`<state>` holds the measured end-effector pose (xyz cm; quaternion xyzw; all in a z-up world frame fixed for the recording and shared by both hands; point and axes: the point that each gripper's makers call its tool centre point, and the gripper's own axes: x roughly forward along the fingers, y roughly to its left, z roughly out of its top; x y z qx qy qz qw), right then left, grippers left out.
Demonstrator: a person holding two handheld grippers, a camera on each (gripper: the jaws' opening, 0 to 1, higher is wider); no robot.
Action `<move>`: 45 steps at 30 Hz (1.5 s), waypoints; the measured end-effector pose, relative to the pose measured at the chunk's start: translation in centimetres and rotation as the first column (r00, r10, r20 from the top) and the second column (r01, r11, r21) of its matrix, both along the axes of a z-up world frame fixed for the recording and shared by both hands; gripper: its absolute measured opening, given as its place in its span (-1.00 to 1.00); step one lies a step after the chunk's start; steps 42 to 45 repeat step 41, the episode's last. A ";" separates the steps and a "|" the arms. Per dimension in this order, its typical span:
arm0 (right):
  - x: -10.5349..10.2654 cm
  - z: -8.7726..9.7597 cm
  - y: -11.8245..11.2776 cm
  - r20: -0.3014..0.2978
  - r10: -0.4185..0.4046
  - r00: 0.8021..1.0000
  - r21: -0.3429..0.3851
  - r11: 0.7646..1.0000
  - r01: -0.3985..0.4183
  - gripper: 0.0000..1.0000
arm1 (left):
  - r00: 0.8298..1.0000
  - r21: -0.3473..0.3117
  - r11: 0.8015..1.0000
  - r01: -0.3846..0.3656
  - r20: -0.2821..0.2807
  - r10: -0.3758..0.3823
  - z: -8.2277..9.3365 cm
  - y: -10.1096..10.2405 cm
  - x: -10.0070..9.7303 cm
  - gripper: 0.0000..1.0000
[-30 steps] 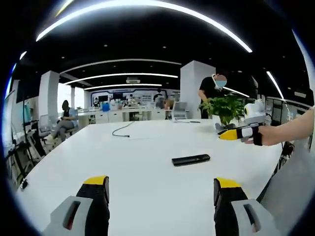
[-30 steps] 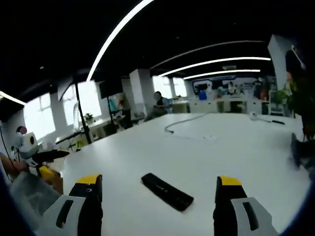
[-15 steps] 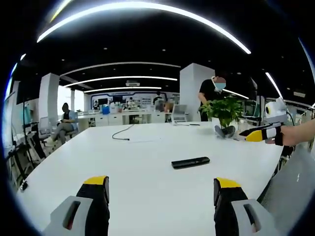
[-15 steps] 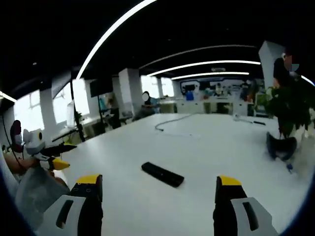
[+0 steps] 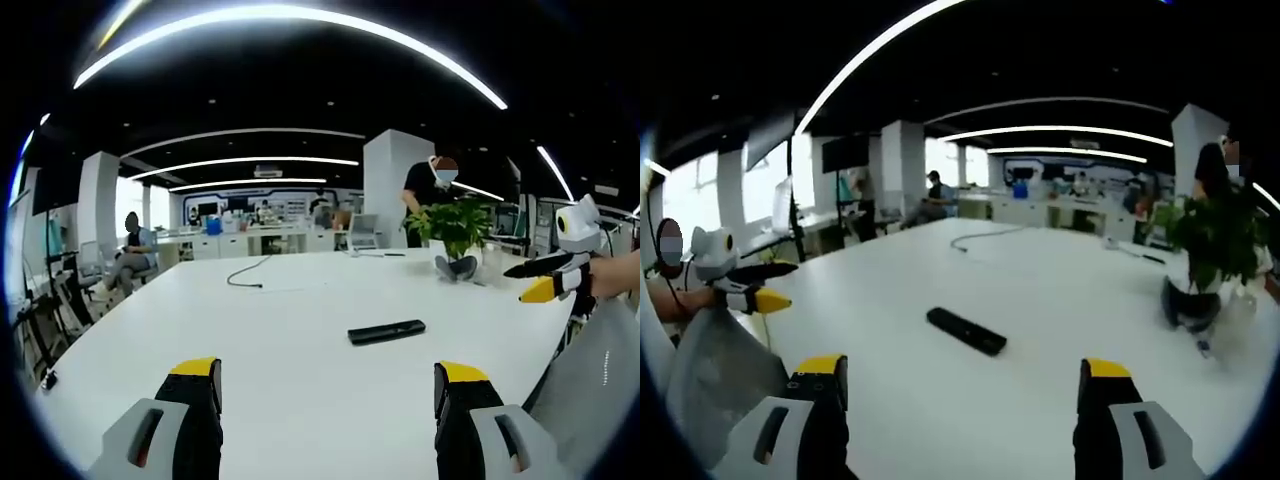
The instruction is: Press the specified remote control buttons in sequence, fully releasing each button before pressing the next.
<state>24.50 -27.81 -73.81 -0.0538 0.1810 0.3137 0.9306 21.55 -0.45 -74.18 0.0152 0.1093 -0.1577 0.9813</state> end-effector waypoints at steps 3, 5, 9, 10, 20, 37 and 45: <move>-0.5 0.3 -0.9 0.001 -0.012 1.000 0.001 1.000 0.012 0.89 | 1.000 0.001 1.000 -0.004 0.001 0.004 0.0 0.1 0.0 0.81; -0.7 0.5 -1.6 0.005 -0.028 1.000 0.005 1.000 0.028 0.89 | 1.000 0.000 1.000 -0.007 0.000 0.007 0.0 0.1 0.0 0.81; -0.7 0.5 -2.5 0.004 -0.051 0.999 0.006 0.999 0.051 0.90 | 1.000 0.002 1.000 -0.006 -0.006 0.006 -0.1 0.1 -0.1 0.81; -0.8 0.4 -2.7 0.010 -0.051 0.999 -0.010 0.999 0.051 0.90 | 1.000 0.003 1.000 -0.006 -0.008 0.006 -0.1 0.1 -0.1 0.81; -0.5 0.5 -3.6 0.007 -0.082 0.997 0.087 0.993 0.081 0.85 | 1.000 -0.004 1.000 -0.001 -0.023 0.001 -0.3 -0.1 0.0 0.82; -0.2 0.0 -4.4 -0.033 -0.119 0.992 0.118 0.985 0.122 0.80 | 0.999 -0.006 1.000 -0.007 -0.038 0.007 -0.7 -0.1 0.0 0.82; -0.2 -0.1 -4.3 -0.034 -0.116 0.993 0.109 0.987 0.119 0.79 | 0.999 -0.013 1.000 -0.006 -0.039 0.006 -0.7 -0.1 0.0 0.81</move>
